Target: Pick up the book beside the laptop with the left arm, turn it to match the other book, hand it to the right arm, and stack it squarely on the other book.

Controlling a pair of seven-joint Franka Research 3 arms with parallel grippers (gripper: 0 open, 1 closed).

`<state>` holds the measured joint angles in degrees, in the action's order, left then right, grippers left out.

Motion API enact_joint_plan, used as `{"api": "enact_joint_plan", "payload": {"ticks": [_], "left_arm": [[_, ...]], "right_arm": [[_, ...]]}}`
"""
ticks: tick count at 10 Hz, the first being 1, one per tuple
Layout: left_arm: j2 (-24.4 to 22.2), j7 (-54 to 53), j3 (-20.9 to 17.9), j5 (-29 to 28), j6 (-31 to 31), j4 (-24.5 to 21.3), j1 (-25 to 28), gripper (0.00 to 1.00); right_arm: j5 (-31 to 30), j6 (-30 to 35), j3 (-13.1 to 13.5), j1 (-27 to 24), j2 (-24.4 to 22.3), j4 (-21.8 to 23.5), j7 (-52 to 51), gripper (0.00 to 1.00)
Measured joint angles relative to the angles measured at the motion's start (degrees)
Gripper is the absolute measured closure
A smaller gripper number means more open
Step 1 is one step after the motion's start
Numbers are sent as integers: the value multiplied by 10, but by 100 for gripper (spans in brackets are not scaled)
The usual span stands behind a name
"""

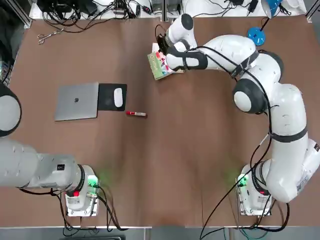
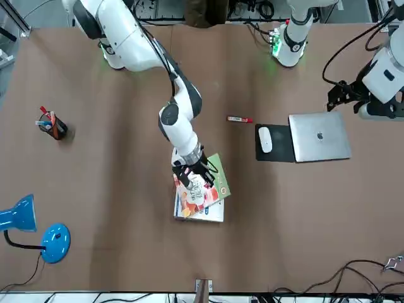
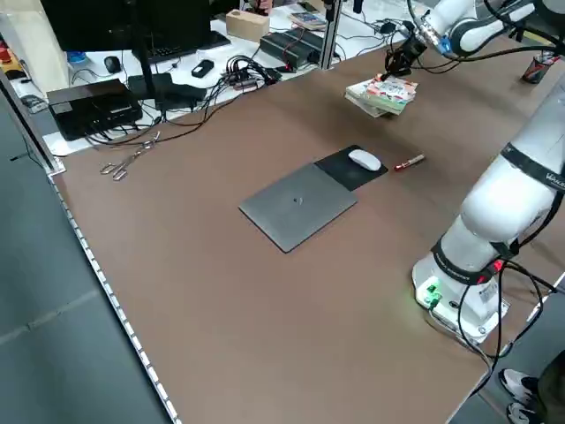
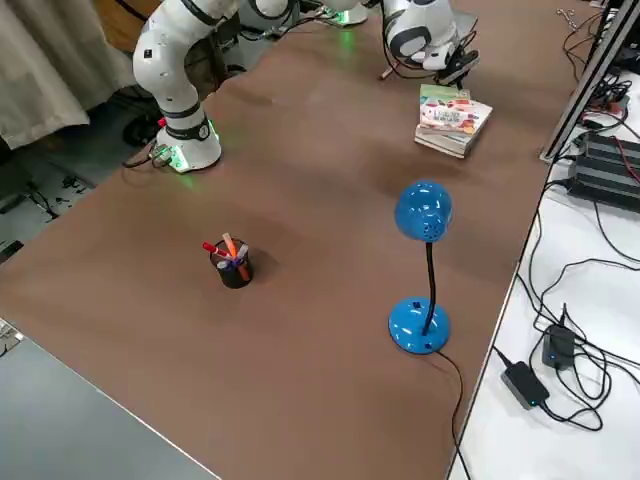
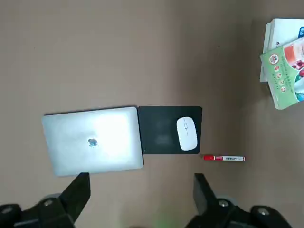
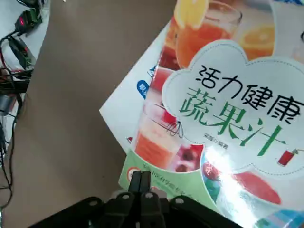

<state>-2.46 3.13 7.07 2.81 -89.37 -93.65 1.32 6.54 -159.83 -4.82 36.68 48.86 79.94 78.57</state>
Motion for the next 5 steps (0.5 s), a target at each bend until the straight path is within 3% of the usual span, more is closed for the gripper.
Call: {"api": "enact_joint_plan", "payload": {"ticks": [5], "left_arm": [[-11,4,-39,0,-5,-11,-40,2]], "right_arm": [[0,-22,0,11,36,-17,2,99]]}}
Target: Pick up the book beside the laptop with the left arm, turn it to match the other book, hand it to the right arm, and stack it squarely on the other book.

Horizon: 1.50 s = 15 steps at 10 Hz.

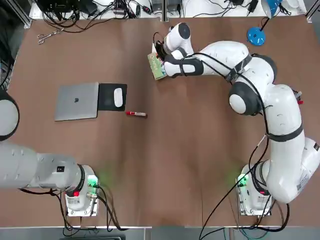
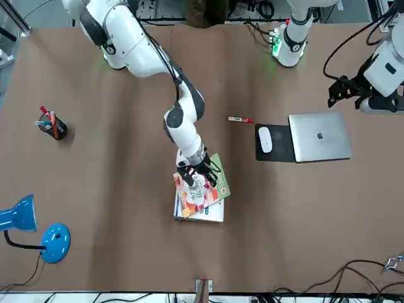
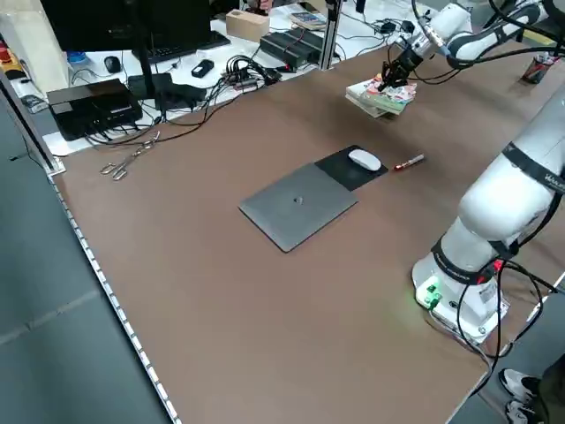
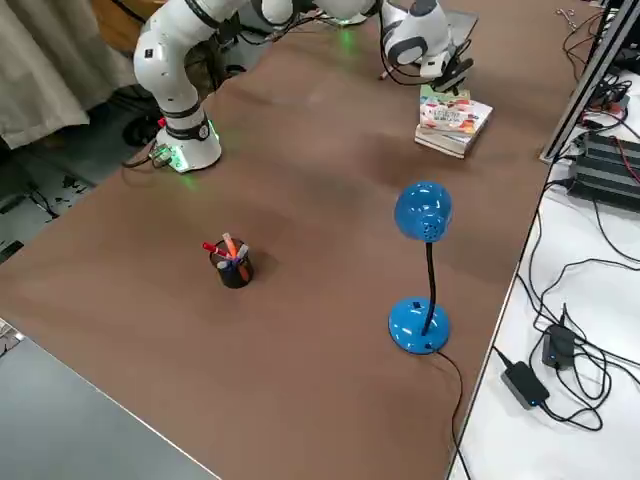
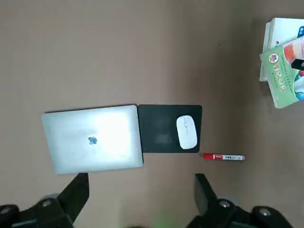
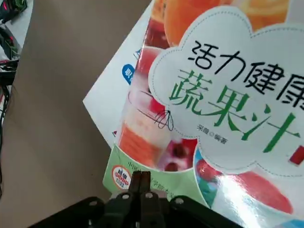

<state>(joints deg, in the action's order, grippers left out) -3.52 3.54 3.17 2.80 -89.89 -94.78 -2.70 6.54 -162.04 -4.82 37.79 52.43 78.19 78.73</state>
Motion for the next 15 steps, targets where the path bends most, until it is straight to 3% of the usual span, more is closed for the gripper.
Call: {"api": "enact_joint_plan", "payload": {"ticks": [6,15], "left_arm": [[26,-1,-15,0,-10,22,-3,2],[42,-1,-20,-3,-39,29,11,0]], "right_arm": [[1,-11,1,2,54,-59,2,98],[9,-27,2,-30,78,-90,10,98]]}}
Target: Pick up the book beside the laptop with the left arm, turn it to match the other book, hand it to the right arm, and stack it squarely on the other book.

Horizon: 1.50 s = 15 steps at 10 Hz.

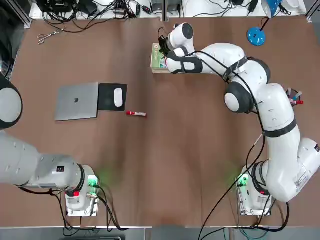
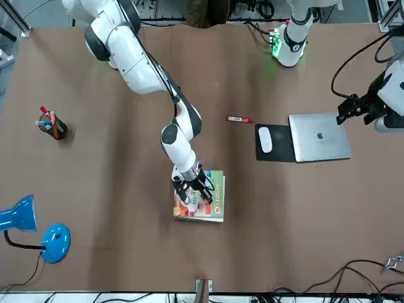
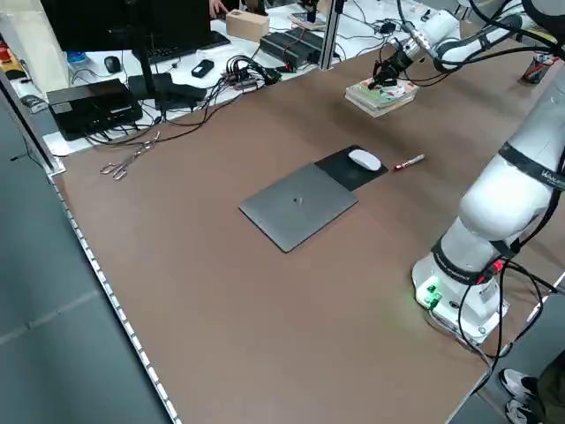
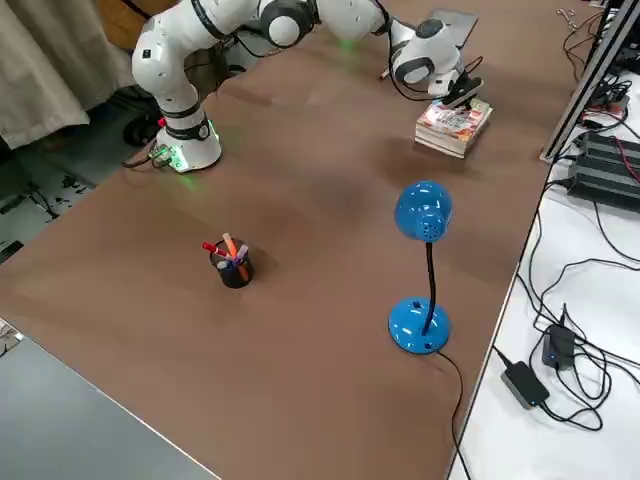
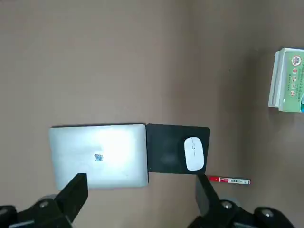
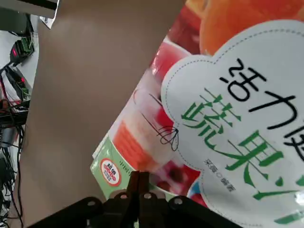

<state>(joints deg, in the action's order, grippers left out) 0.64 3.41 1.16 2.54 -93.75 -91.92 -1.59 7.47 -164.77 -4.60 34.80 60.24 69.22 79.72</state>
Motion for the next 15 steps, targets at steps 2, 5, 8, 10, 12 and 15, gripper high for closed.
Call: {"api": "enact_joint_plan", "payload": {"ticks": [2,5,8,10,12,15], "left_arm": [[2,0,1,0,0,1,0,0],[2,0,2,0,0,3,-1,0],[3,0,3,0,-1,8,-1,0],[5,-1,3,0,-1,8,0,0],[9,-1,1,0,-1,9,1,0],[12,-1,1,0,-1,12,1,0]], "right_arm": [[2,0,0,-1,8,-12,0,99],[2,0,0,-1,20,-31,0,99],[2,0,0,0,28,-43,0,97],[9,1,0,0,28,-45,0,97],[16,2,-5,2,27,-52,1,98],[16,17,-24,2,1,-50,2,97]]}}
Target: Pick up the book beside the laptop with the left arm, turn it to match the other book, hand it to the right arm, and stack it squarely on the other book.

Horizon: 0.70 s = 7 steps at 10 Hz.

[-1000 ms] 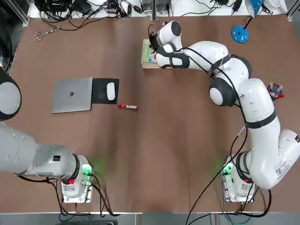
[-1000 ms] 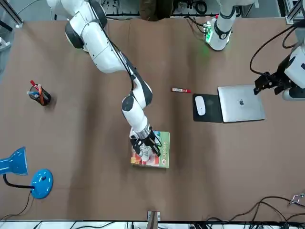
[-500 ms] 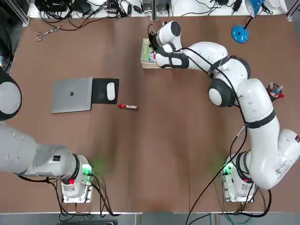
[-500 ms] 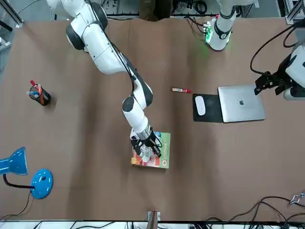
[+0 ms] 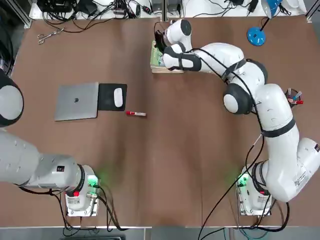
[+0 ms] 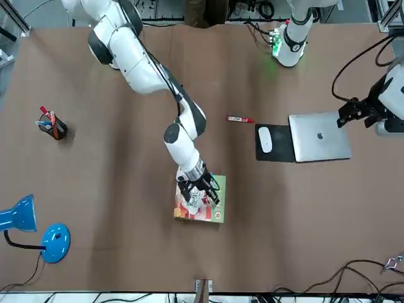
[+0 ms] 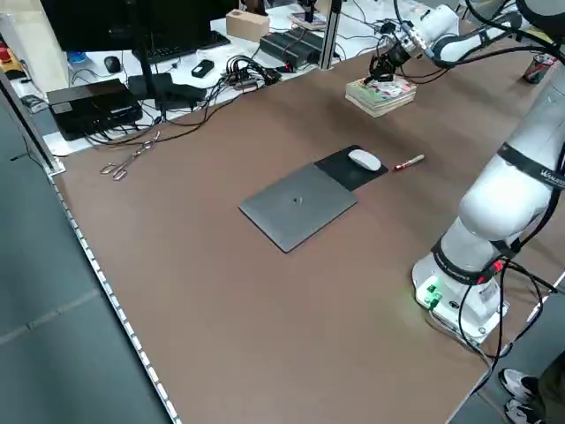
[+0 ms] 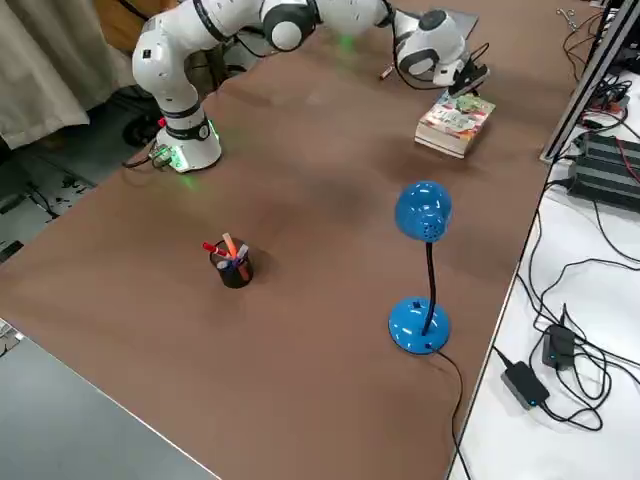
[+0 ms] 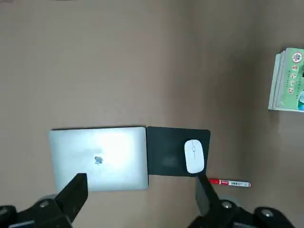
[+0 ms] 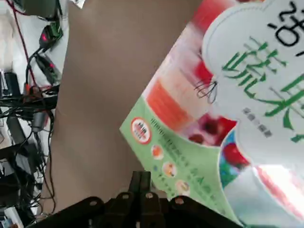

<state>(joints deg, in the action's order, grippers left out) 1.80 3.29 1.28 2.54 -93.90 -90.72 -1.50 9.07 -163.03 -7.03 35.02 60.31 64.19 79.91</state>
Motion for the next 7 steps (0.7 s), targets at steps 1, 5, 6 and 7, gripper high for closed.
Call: {"api": "enact_joint_plan", "payload": {"ticks": [1,5,6,7], "left_arm": [[0,0,0,0,0,1,0,0],[1,0,0,0,0,1,0,0],[1,0,0,0,0,2,0,0],[1,0,0,0,0,2,0,0]], "right_arm": [[0,24,1,-5,-19,5,0,96],[-12,281,5,-110,-189,70,-129,70],[-13,362,5,-141,-235,85,-171,60],[-14,440,5,-174,-275,95,-222,57]]}}
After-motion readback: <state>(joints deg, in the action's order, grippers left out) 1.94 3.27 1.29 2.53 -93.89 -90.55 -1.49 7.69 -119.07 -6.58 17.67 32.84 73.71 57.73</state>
